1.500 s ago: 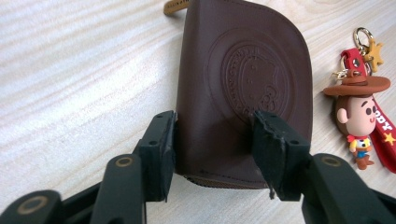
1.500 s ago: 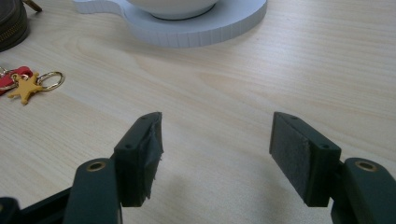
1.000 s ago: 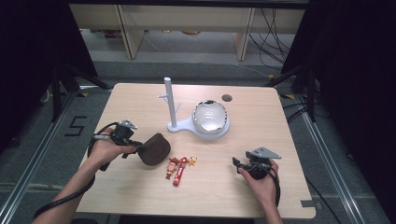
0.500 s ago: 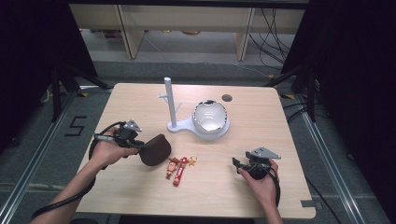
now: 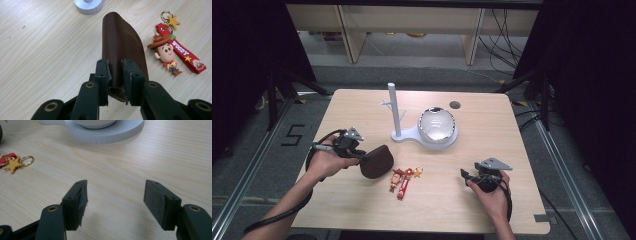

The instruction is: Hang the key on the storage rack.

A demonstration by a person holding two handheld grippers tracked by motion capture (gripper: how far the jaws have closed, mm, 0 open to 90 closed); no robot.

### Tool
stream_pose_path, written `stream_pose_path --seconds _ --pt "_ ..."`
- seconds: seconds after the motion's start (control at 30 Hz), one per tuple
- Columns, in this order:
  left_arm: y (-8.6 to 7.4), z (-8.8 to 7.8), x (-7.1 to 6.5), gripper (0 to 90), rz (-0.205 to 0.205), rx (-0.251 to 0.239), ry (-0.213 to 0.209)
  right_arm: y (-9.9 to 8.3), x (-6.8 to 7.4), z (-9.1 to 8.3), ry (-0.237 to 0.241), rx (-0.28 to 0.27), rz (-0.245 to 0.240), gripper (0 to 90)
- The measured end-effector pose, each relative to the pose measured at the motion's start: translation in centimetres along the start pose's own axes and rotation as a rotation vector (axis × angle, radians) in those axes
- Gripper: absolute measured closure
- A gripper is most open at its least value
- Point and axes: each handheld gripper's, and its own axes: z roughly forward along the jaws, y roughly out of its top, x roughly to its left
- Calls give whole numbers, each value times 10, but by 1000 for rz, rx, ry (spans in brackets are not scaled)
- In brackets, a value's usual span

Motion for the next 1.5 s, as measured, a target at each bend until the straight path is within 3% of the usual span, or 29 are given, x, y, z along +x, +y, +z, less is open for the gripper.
stream_pose_path --seconds 0.33,0.37,0.53,0.57,0.6,0.63,0.67,0.7,0.87,0.9,0.97,1.0,1.1,1.13,1.2,1.33,1.5 --pt "3 -5 -1 746 22 -4 5 0 0 -1 -1 13 1 370" --pt "5 -8 -1 747 30 0 6 0 1 -2 6 23 20 378" --pt "7 -12 -3 749 40 -3 8 0 2 -3 2 5 30 382" --pt "7 -12 -3 749 42 -8 11 1 0 -1 8 -14 11 382" --pt "7 -13 -3 749 45 -6 10 1 3 -2 12 -6 44 383" --pt "7 -13 -3 749 45 -6 10 1 3 -2 12 -6 44 383" --pt "8 -14 -4 749 46 -14 14 5 2 -5 9 -4 -3 386" --pt "8 -14 -4 749 46 -14 14 5 5 -4 24 -23 16 388" --pt "11 -20 -8 749 65 -17 -3 18 13 -8 75 -15 -33 390" --pt "13 -22 -11 749 77 -28 -3 27 17 -8 103 0 -77 389" --pt "14 -24 -13 749 84 -25 -11 35 21 -7 125 1 -115 388" --pt "16 -25 -17 749 88 -45 -11 39 25 -7 153 1 -124 386" --pt "18 -28 -21 749 109 -43 -27 47 31 -7 180 25 -158 380" --pt "20 -29 -26 748 123 -54 -40 57 40 -7 224 45 -204 371" --pt "23 -29 -32 748 139 -60 -49 64 48 -6 274 84 -232 362" --pt "30 -28 -42 748 177 -78 -58 76 64 0 341 134 -318 346" --pt "38 -22 -57 749 219 -78 -78 86 80 12 411 184 -368 339"
